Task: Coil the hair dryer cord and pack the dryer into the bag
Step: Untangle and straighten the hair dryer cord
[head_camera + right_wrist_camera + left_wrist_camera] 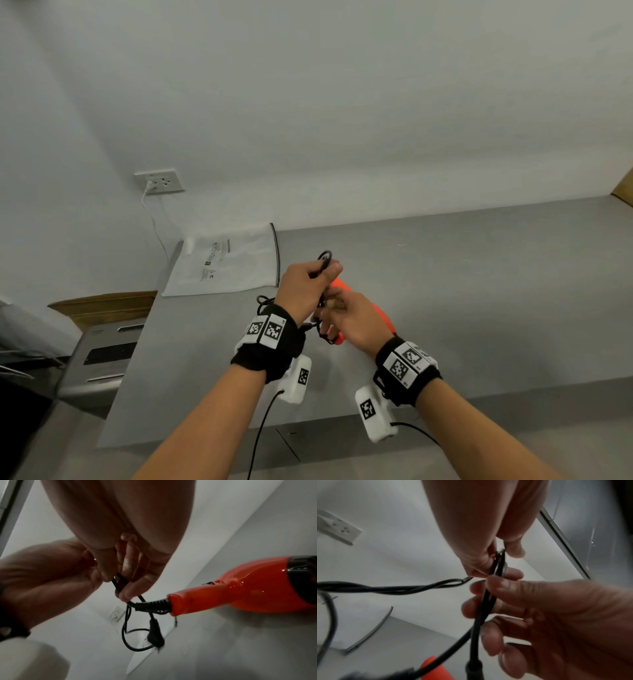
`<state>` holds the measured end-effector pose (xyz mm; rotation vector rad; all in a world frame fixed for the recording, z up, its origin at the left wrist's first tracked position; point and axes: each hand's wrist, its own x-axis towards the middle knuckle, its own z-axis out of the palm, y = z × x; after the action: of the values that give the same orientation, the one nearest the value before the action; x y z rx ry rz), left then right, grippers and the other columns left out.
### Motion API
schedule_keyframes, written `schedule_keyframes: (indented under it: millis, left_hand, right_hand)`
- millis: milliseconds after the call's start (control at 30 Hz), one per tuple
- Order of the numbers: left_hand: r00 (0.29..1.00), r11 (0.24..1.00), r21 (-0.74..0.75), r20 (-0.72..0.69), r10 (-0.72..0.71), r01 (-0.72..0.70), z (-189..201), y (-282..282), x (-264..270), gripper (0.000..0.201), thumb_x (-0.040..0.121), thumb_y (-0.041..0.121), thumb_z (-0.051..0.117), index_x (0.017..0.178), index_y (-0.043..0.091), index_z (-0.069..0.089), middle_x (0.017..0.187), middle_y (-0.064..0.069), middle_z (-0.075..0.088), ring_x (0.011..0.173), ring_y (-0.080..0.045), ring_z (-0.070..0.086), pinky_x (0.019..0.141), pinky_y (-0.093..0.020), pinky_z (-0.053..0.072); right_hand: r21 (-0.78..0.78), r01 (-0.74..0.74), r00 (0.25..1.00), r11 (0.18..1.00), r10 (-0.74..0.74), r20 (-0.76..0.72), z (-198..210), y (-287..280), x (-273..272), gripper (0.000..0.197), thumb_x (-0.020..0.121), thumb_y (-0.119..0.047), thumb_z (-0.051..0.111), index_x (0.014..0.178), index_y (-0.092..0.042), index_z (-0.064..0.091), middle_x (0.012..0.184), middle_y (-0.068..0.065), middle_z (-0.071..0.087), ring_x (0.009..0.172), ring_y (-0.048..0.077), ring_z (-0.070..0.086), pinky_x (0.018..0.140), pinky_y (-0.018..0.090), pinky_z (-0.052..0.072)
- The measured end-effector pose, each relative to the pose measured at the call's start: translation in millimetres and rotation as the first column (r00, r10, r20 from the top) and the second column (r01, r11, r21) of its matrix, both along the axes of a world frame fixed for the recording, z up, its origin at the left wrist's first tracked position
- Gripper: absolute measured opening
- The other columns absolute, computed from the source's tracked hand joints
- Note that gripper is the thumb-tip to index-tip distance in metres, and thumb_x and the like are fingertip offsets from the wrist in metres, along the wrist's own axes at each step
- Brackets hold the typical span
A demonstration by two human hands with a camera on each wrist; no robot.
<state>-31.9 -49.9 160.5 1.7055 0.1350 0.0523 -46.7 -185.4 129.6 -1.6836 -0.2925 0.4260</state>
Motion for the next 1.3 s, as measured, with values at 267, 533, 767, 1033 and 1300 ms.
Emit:
schedule_keyframes:
  millis: [267, 533, 767, 1033, 1300]
  left_hand:
    - [0.998, 0.997, -0.025, 0.019, -0.066, 0.067, 10, 40, -16, 0.021, 0.098, 0.010, 0.060, 0.115, 0.007, 0.074, 0.068, -0.005, 0.052, 0.057, -0.014, 0.054, 0.067, -0.033, 0.057]
    - [0.984, 0.988, 0.007, 0.101, 0.150, -0.151, 11, 55, -17, 0.028, 0.102, 0.017, 0.051, 0.084, 0.014, 0.072, 0.052, 0.010, 0.033, 0.045, -0.009, 0.025, 0.042, -0.020, 0.021]
    - [0.931, 0.933, -0.175, 0.134, 0.339, -0.314, 27, 79, -8, 0.029, 0.104, 0.013, 0.047, 0.082, 0.011, 0.066, 0.055, 0.005, 0.030, 0.047, -0.009, 0.022, 0.040, -0.018, 0.018]
    - [0.963, 0.977, -0.111, 0.183, 0.200, -0.181, 32, 62, -9, 0.029, 0.105, 0.016, 0.046, 0.087, 0.013, 0.068, 0.057, 0.003, 0.027, 0.048, -0.009, 0.021, 0.042, -0.020, 0.016]
    - [0.973, 0.983, -0.169, 0.205, 0.109, -0.075, 37, 55, -11, 0.029, 0.105, 0.017, 0.046, 0.090, 0.012, 0.069, 0.056, 0.005, 0.028, 0.049, -0.009, 0.018, 0.045, -0.024, 0.011]
  right_hand:
    - [0.028, 0.180, 0.981, 0.983, -0.182, 0.069, 22, -26, 45, 0.016, 0.092, -0.007, 0.061, 0.079, -0.004, 0.070, 0.072, 0.020, 0.067, 0.057, 0.034, 0.068, 0.056, 0.038, 0.058]
    - [-0.364, 0.555, 0.831, 0.748, -0.479, 0.283, 9, -118, 169, 0.021, 0.092, -0.015, 0.063, 0.085, -0.001, 0.077, 0.076, 0.018, 0.073, 0.069, 0.032, 0.073, 0.069, 0.043, 0.063]
    - [-0.686, 0.560, 0.788, 0.464, -0.554, 0.269, -41, -171, 184, 0.023, 0.093, -0.013, 0.058, 0.094, 0.005, 0.071, 0.104, 0.025, 0.071, 0.096, 0.042, 0.067, 0.076, 0.036, 0.055]
    - [-0.650, 0.465, 0.872, 0.601, -0.436, 0.220, -24, -137, 156, 0.040, 0.090, -0.007, 0.057, 0.129, -0.001, 0.058, 0.139, 0.024, 0.054, 0.124, 0.038, 0.054, 0.105, 0.040, 0.043]
    - [-0.489, -0.123, 0.924, 0.864, 0.279, 0.261, 2, 6, 75, 0.058, 0.085, 0.000, 0.057, 0.141, -0.017, 0.051, 0.135, 0.000, 0.061, 0.087, 0.020, 0.065, 0.082, 0.021, 0.049]
